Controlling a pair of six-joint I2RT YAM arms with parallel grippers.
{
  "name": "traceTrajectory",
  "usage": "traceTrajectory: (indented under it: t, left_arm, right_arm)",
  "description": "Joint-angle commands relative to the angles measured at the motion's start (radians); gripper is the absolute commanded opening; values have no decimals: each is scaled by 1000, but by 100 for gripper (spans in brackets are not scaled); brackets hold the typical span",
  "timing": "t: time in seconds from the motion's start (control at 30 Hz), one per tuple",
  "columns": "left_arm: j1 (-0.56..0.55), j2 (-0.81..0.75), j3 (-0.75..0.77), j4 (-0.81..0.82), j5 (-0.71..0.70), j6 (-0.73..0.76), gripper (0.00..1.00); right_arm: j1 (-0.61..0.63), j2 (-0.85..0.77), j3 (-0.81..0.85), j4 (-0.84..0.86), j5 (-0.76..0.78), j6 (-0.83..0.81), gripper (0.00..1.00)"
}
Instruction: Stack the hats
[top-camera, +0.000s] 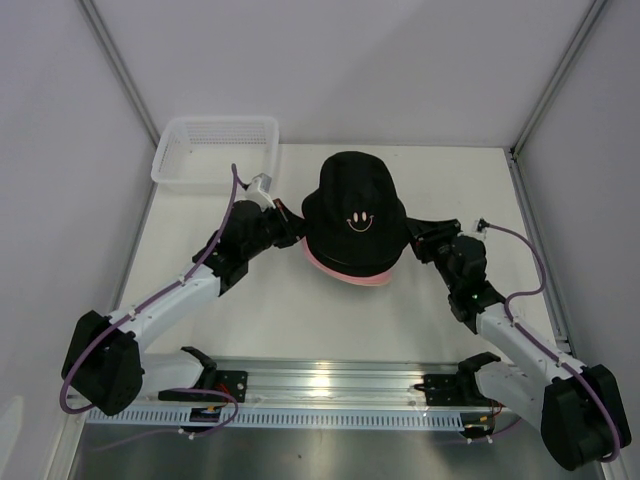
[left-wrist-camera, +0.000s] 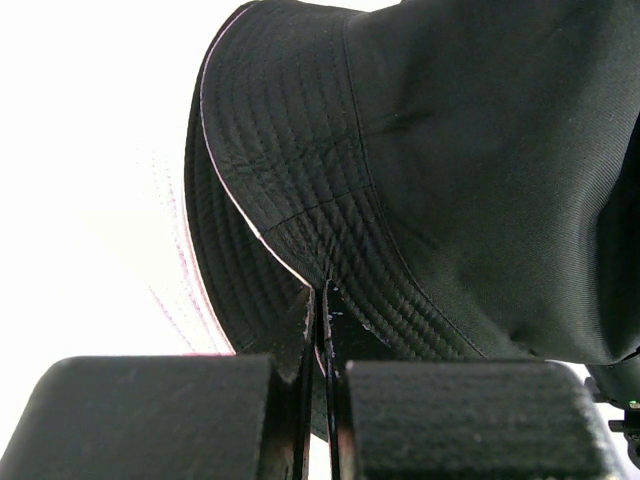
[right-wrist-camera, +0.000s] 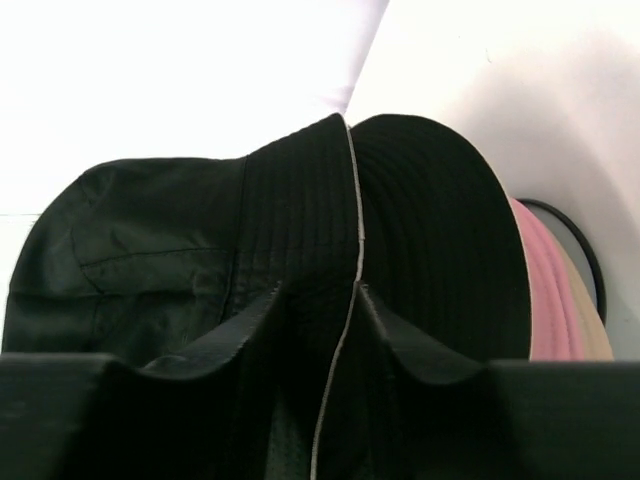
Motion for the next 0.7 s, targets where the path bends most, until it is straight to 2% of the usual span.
traceTrajectory:
  t: [0.0,0.23,0.33,0.5,0.67]
  left_arm:
    - [-13,-17,33,22,7,32,1]
    - [-13,-15,38,7,-3,45,1]
    - [-13,-14,38,-2,-18,60,1]
    - [-13,8,45,-25,-35,66,1]
    - [-13,26,85,-114,-68,82,1]
  right_arm:
    - [3,-4,6,61,49,-5,35]
    - [-9,13,12,109,48,-12,20]
    - [-22,20,14,115,39,-35,0]
    - [-32,10,3,69,63,-84,0]
    - [-34,-49,-40,-6,131,-135,0]
